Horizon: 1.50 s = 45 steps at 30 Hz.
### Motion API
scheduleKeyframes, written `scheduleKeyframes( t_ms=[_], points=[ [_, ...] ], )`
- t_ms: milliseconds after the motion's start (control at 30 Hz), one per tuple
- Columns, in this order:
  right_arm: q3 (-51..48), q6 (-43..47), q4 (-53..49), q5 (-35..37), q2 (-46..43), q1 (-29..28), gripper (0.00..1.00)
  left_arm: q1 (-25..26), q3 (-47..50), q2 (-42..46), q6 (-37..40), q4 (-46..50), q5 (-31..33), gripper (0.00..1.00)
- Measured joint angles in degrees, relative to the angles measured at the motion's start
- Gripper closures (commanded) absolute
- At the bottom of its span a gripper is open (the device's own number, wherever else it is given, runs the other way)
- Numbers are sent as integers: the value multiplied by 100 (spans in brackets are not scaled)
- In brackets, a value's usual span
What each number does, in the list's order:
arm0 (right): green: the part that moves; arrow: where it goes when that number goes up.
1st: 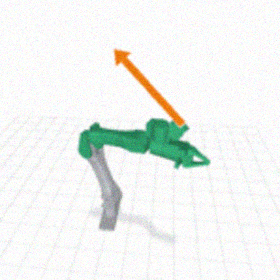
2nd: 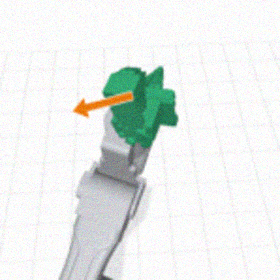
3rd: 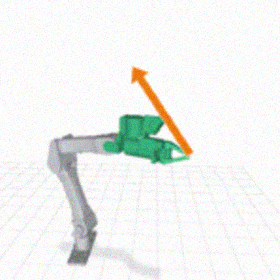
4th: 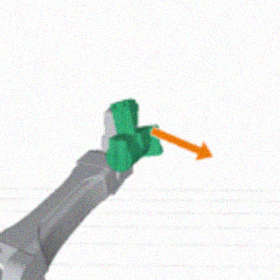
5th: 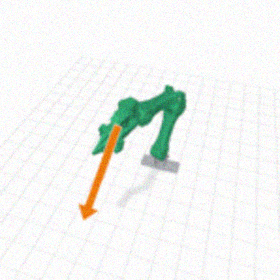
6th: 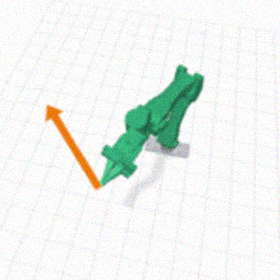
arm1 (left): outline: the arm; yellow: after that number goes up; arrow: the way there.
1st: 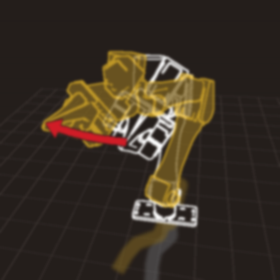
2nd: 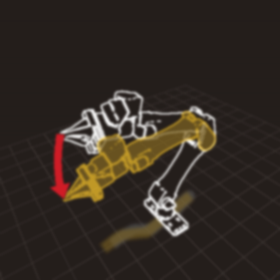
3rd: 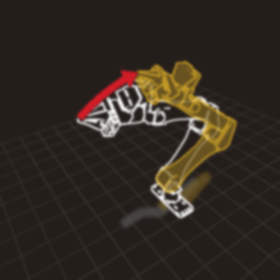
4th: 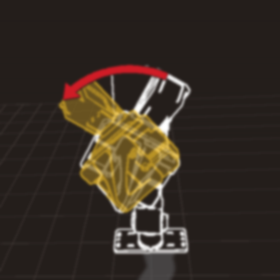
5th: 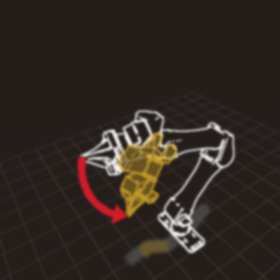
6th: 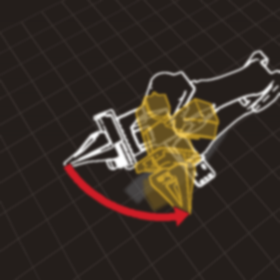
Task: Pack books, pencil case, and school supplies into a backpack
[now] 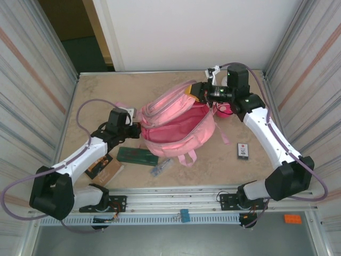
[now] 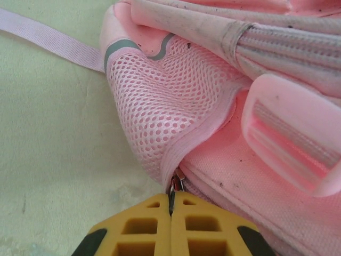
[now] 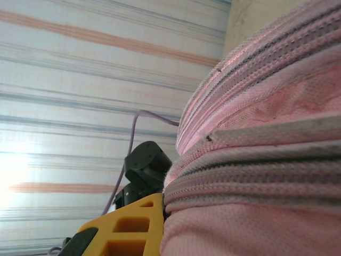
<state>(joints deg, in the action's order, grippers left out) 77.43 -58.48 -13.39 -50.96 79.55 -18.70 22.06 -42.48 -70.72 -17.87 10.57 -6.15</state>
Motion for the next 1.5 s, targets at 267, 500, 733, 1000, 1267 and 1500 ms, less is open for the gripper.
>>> scheduleKeyframes(
  t_ms=[267, 500, 733, 1000, 1267, 1500],
  points=[
    [-101, 57, 149, 125, 15, -2, 100, -44, -396, 444, 422, 256, -586, 38],
    [-426, 293, 459, 518, 61, -166, 100, -4, -1043, 1209, 1241, 494, -1276, 30],
    [-459, 546, 953, 627, 595, -415, 100, 682, -1215, 1088, 2483, 981, -1244, 26],
    [-632, 800, 1250, 883, 1209, -433, 99, 791, -1281, 715, 2400, 1102, -758, 26],
    [-1307, 826, 999, 1825, 1300, -343, 68, 791, -1263, 715, 1296, 1082, -177, 27],
    [-1491, 999, -74, 2747, 1110, -225, 32, 741, -909, 726, -382, 1373, 282, 25]
  ],
)
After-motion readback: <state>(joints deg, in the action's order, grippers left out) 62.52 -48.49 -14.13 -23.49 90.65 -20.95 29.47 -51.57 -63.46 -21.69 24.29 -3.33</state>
